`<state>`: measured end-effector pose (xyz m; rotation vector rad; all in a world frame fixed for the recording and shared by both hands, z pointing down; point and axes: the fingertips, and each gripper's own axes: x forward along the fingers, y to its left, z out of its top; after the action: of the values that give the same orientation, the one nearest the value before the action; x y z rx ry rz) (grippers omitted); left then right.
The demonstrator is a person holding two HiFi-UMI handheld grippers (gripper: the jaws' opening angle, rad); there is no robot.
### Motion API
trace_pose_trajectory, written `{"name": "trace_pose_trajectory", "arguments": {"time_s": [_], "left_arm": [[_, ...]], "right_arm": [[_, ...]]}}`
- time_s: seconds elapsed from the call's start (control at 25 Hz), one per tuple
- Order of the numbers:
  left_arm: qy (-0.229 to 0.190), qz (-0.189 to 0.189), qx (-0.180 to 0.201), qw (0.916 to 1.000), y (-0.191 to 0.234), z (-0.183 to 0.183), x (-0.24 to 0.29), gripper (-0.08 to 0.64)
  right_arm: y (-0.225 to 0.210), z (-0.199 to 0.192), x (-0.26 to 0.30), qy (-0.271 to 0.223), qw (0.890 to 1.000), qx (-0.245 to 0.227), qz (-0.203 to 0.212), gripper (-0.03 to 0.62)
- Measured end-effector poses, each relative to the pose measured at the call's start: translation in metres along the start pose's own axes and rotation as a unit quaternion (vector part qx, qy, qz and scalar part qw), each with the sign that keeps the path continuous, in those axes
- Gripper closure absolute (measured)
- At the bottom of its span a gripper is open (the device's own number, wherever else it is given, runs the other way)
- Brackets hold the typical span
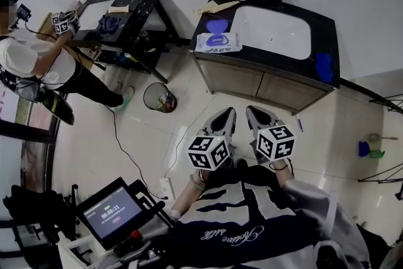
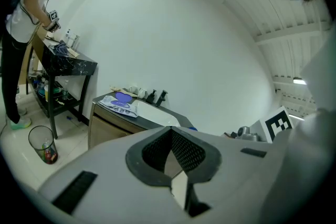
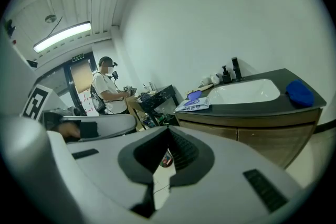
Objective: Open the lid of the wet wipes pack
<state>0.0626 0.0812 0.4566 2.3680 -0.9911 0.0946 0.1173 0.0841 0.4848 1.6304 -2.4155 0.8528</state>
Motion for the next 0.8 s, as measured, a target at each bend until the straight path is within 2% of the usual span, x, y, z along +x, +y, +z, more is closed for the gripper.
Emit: {"name": "trace_pose_trajectory", "arguments": {"time_s": [0.24,0.48,0.8], "left_arm": [[-0.002,0.017,-0.012,0.9998,-0.019,-0.022,-0.03,0.561],[-0.013,0.023,-0.001,0.9997,-0.025,-0.016,-0.043,0.561],[-0.013,0.016,0.007,0.9998,-0.023,-0.015,-0.052,0.561]], "right_arm": [[0.012,-0.023,-0.033,0.004,1.0,0.013,0.022,0.594],[0.035,-0.02,-0.04,-0.003,0.999,-0.004,0.045,0.594],[0.055,-0.019,-0.037,-0.005,0.998,-0.015,0.054,0.594]]}}
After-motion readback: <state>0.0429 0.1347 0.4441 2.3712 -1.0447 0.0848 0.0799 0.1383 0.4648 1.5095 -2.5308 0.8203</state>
